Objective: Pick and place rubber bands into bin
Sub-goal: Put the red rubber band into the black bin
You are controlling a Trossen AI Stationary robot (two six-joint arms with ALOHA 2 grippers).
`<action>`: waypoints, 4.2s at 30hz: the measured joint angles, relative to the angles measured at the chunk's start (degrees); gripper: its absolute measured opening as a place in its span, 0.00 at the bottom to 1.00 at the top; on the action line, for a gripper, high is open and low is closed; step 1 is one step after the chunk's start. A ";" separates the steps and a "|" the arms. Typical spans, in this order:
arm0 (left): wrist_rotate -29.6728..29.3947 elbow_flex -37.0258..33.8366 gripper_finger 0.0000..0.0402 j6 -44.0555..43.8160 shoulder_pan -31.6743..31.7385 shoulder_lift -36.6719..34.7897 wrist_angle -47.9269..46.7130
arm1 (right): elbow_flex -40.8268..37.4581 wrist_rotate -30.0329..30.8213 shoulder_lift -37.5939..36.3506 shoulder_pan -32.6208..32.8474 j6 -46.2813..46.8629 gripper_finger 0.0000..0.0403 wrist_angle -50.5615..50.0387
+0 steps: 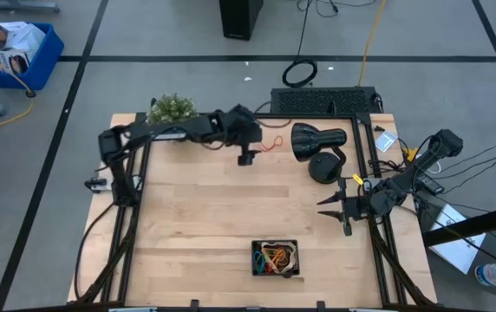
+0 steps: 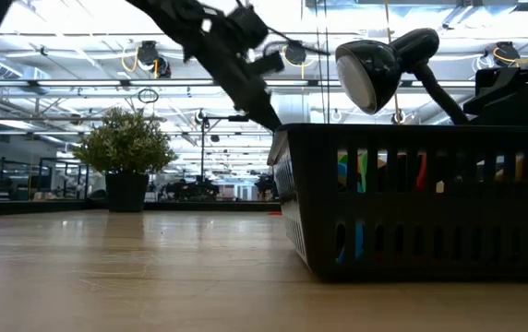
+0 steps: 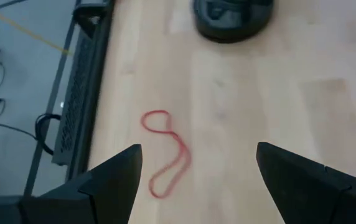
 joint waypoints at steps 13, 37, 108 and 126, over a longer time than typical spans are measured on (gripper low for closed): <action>6.26 6.63 0.81 -4.69 3.90 13.57 2.21 | 0.00 0.04 -0.02 0.00 -0.26 0.29 -0.31; 4.43 7.11 0.81 -7.93 3.90 14.26 -0.42 | 0.01 0.04 -0.01 -0.02 -0.29 0.29 -0.44; -6.82 43.66 0.81 -3.12 1.78 31.49 -34.16 | 0.00 0.07 0.00 -0.01 -0.35 0.29 -0.83; -8.87 43.66 0.81 -0.77 2.69 31.49 -32.30 | 0.01 0.28 0.00 -0.01 -1.34 0.29 -0.83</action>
